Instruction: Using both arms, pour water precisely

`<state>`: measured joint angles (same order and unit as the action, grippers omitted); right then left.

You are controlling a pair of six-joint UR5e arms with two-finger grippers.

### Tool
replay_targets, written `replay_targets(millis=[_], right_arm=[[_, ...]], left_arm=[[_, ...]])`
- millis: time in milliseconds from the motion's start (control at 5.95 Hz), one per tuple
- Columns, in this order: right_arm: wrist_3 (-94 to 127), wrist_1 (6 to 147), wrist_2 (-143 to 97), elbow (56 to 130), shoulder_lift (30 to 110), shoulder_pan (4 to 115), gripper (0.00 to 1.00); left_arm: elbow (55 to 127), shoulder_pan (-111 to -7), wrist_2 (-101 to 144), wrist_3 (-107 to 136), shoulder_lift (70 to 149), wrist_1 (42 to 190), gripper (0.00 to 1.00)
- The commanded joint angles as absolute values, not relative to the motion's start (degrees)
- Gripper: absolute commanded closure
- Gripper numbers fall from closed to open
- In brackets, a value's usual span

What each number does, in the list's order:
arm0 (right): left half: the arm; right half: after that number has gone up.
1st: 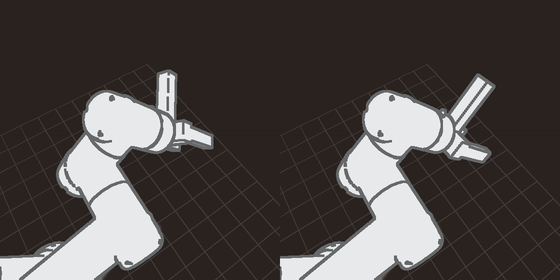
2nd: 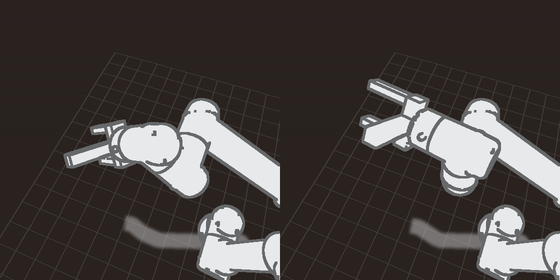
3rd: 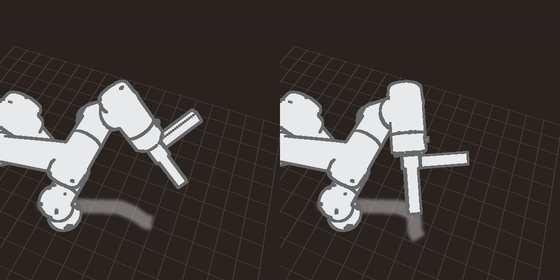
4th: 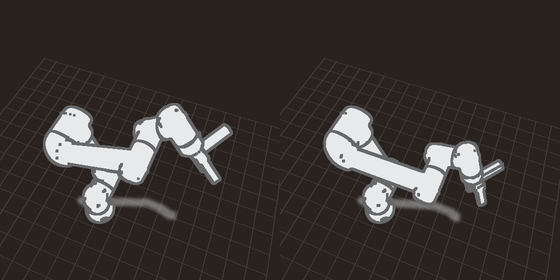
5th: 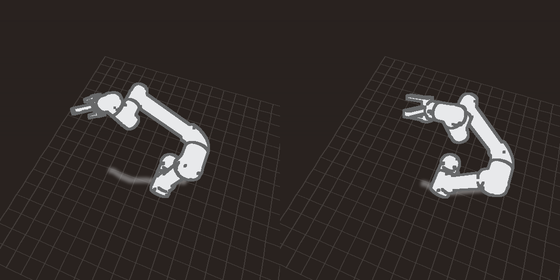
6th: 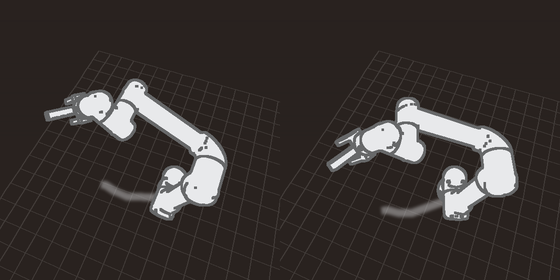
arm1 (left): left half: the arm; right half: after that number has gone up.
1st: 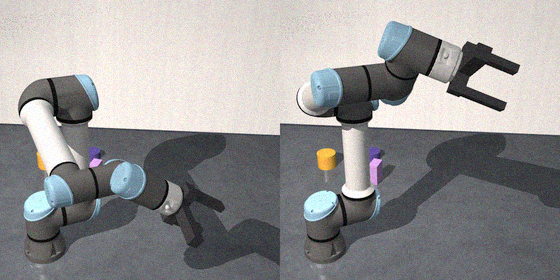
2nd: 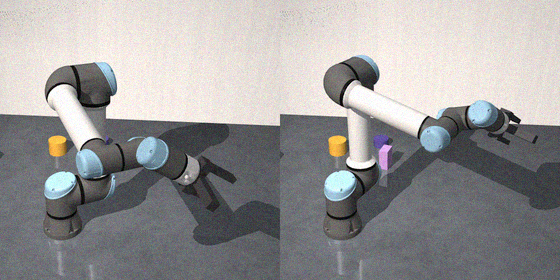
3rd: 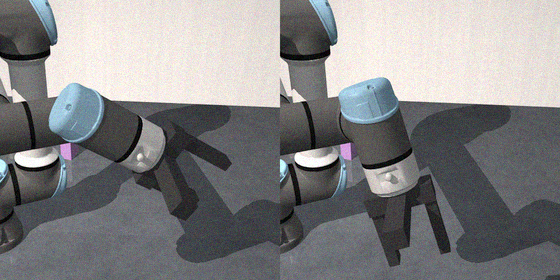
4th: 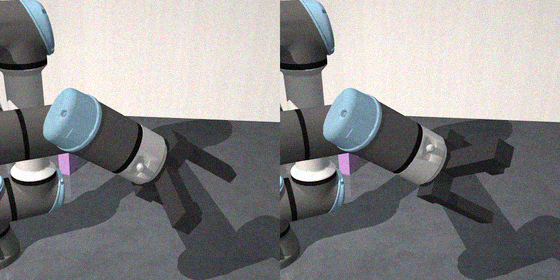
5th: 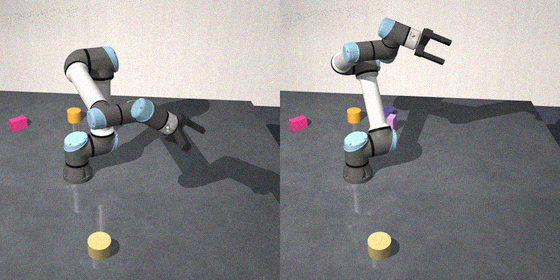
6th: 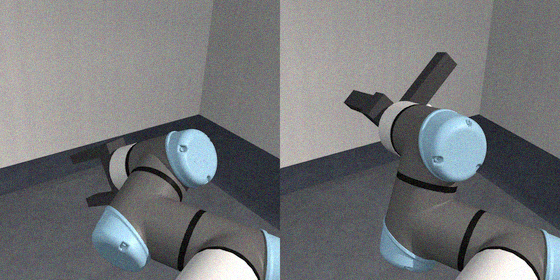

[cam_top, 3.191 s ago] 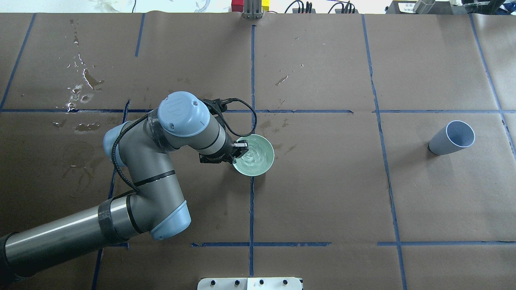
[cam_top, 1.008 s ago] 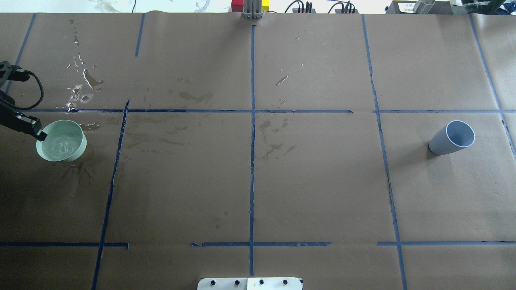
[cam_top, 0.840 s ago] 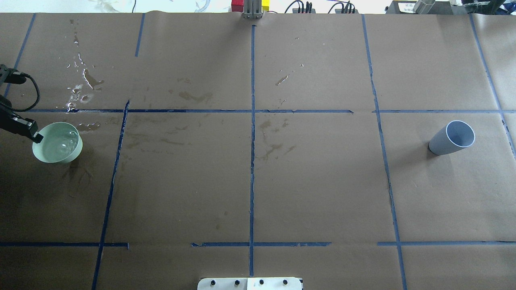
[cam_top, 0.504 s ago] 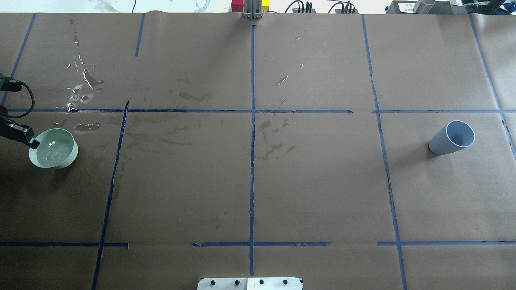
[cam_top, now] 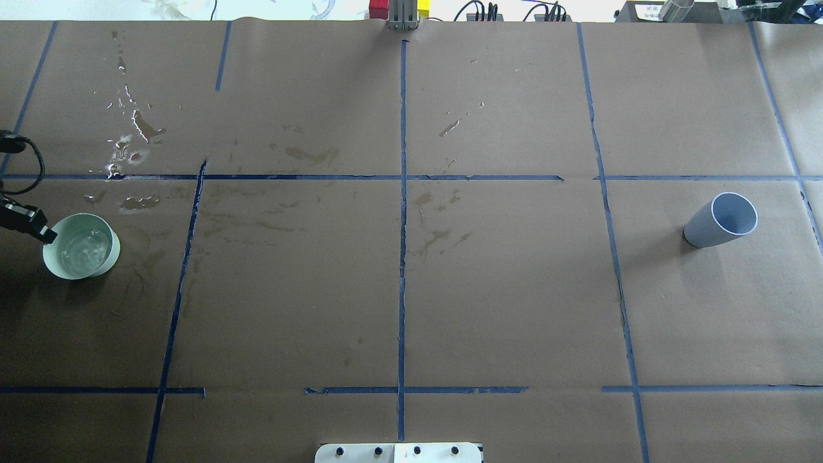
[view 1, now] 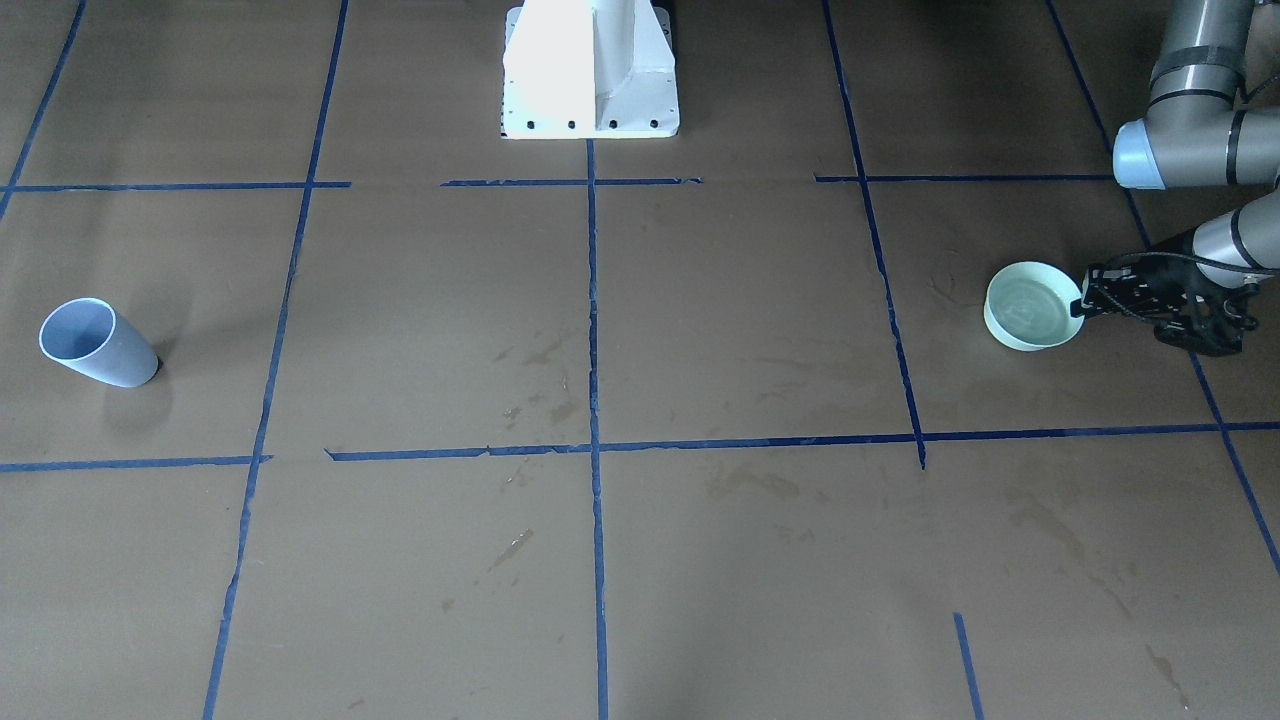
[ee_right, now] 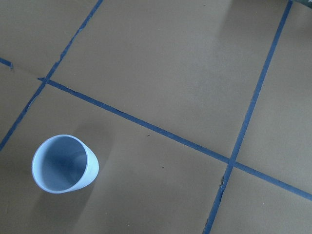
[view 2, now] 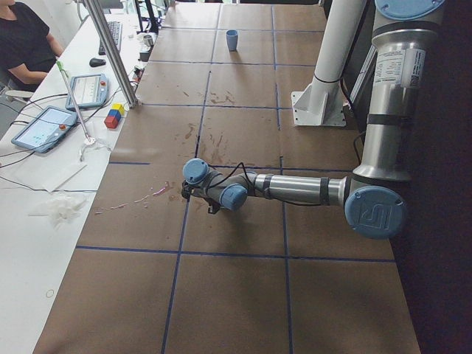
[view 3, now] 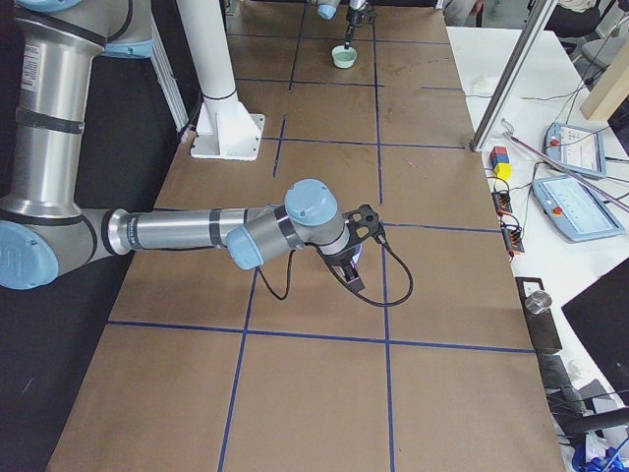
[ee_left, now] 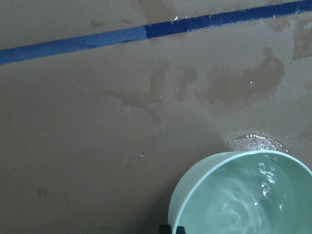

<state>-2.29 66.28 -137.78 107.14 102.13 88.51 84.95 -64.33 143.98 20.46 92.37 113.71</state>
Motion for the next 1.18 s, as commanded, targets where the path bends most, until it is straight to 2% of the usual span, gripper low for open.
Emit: replay_targets(millis=[0, 168, 336, 840, 1008], right_arm=[[-2.29, 66.36, -137.81, 107.14, 101.95, 88.51, 0.0], [-2.29, 66.44, -137.81, 107.14, 101.78, 88.51, 0.0], [-2.29, 66.71, -137.73, 107.05, 101.6, 88.51, 0.0], [-4.72, 75.9, -137.38, 106.0, 102.04, 85.62, 0.0], [-10.49, 84.81, -137.37, 106.26, 101.08, 86.74, 0.0]], left_arm=[[84.64, -64.42, 143.7, 20.48, 92.02, 113.82, 0.7], [84.55, -64.6, 143.7, 20.48, 92.02, 113.82, 0.34], [84.9, -66.34, 143.96, 20.48, 92.2, 113.82, 0.03], [89.29, -78.88, 143.88, 18.56, 92.46, 113.29, 0.0], [89.3, -82.84, 143.88, 11.24, 92.2, 111.81, 0.0]])
